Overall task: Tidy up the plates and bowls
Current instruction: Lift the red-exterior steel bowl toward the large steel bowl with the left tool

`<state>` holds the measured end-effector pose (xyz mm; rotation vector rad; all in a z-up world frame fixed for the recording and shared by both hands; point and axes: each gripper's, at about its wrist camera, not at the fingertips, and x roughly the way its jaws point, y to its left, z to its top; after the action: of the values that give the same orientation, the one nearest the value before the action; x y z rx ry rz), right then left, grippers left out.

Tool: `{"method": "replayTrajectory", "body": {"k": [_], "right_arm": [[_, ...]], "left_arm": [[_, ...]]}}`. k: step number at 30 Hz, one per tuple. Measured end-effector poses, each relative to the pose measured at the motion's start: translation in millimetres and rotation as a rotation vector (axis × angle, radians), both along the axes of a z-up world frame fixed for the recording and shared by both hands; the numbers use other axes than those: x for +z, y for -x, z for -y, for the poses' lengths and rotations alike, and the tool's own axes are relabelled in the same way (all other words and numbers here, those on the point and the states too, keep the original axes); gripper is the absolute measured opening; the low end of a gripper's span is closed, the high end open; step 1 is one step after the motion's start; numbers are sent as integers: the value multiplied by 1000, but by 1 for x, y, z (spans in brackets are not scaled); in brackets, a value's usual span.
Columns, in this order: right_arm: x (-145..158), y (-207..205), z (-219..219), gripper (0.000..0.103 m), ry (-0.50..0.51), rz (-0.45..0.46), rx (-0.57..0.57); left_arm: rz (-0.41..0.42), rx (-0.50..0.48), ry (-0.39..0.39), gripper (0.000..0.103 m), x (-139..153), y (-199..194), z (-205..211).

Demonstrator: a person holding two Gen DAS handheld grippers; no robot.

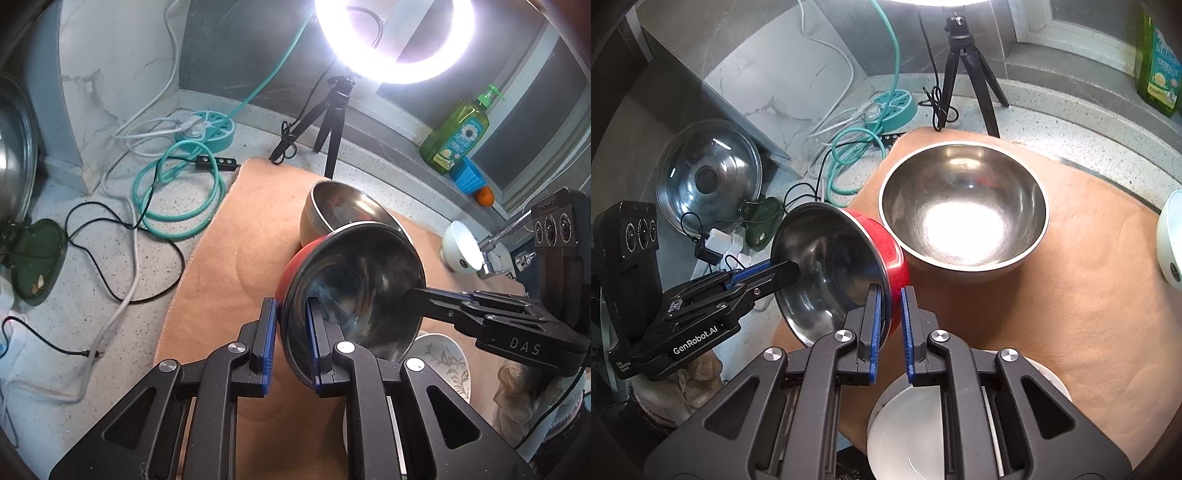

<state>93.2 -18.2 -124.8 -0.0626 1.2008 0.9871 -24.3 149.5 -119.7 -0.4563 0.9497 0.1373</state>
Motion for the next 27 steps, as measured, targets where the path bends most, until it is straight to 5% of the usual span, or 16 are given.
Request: {"method": "replayTrajectory", "body": {"k": [13,27], "right_arm": [[-11,10,-18,11,4,-35,47],[24,-24,-3,11,-30,29,-36]], "left_arm": [[4,38,-24,14,12,13,-10],[78,-24,-61,14,36,-28,-4]]}}
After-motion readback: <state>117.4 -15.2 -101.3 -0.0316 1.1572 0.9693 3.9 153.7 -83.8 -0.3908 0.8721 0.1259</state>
